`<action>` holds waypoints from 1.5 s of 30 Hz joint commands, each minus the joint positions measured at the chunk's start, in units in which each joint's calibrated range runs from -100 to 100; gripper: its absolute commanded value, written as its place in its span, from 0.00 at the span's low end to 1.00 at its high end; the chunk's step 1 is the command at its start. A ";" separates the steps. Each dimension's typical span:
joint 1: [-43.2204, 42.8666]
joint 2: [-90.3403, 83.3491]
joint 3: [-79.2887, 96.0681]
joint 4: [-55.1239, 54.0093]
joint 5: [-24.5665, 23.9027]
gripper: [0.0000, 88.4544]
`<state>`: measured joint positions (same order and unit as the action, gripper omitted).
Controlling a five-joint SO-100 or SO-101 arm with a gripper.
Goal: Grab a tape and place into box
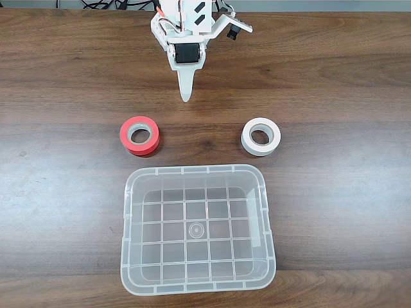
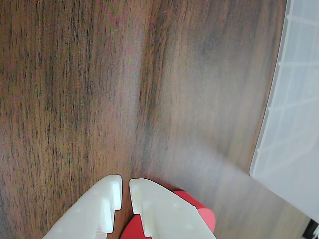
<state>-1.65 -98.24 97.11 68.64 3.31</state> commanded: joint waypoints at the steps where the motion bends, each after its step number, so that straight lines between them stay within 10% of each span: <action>1: 0.19 -0.79 -0.88 0.19 -0.26 0.02; 45: 10.28 1.14 -12.71 -2.21 7.07 0.01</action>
<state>8.11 -98.24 93.14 67.03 10.10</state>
